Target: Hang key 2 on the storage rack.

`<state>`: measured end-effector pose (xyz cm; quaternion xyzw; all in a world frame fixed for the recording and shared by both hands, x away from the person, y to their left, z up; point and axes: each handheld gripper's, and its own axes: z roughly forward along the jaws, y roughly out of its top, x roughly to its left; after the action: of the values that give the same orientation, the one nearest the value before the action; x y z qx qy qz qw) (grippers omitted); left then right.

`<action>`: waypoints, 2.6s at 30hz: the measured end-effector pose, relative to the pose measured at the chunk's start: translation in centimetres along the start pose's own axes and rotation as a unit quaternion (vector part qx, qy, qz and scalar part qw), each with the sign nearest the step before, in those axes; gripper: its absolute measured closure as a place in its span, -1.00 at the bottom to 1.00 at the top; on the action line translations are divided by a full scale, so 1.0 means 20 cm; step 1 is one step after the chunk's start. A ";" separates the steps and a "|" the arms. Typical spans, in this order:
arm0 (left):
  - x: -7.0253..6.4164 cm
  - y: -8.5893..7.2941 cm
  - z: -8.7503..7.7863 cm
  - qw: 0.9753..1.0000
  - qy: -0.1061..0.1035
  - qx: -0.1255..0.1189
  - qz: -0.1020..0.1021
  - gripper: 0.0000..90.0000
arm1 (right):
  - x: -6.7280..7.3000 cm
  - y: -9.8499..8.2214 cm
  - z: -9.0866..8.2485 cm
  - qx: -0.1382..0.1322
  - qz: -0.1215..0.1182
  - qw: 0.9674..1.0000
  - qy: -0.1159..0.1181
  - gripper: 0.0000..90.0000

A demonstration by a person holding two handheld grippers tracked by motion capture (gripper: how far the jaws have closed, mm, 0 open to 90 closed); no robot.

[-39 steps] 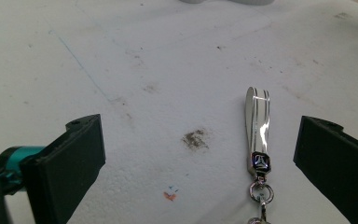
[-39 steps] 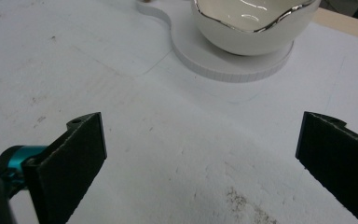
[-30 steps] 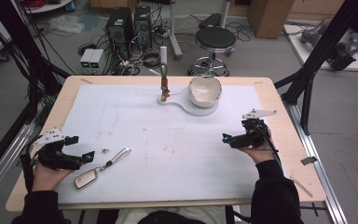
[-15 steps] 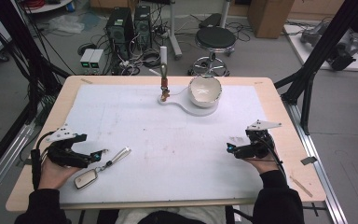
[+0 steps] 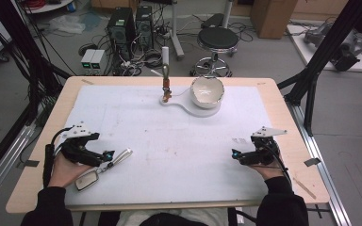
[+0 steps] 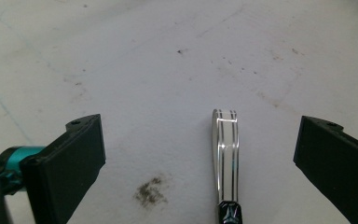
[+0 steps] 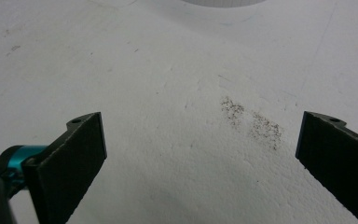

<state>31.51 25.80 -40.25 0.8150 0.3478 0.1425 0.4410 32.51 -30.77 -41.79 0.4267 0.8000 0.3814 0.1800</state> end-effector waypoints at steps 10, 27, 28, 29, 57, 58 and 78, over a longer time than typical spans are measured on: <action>-0.05 0.06 0.15 0.998 -0.031 0.046 0.005 -0.95 | 0.00 -0.03 -0.01 0.000 0.000 1.000 -0.001 -0.99; -0.10 0.06 0.30 0.991 -0.045 0.127 0.023 -0.60 | -0.02 -0.12 -0.06 -0.001 -0.004 1.000 0.000 -0.99; -0.11 0.06 0.30 0.990 -0.044 0.129 0.025 -0.55 | -0.02 -0.12 -0.06 -0.001 -0.002 1.000 -0.002 -0.98; -0.11 0.06 0.30 0.990 -0.035 0.134 0.026 -0.43 | -0.02 -0.13 -0.06 -0.002 0.000 1.000 -0.002 -0.99; -0.10 0.06 0.17 0.996 0.028 0.053 0.061 0.64 | 0.01 -0.11 -0.03 -0.002 -0.004 1.000 0.004 -0.98; -0.10 0.07 0.16 0.997 0.029 0.047 0.059 0.64 | 0.01 -0.11 -0.02 0.000 -0.006 1.000 0.006 -0.99; -0.02 0.30 0.04 0.999 0.033 0.006 0.018 0.64 | 0.01 -0.10 0.01 -0.009 -0.003 0.999 0.036 -0.98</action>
<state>34.32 22.78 -35.75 0.8183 0.3486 0.1749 0.4221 31.33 -31.23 -43.41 0.4089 0.8038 0.4032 0.1555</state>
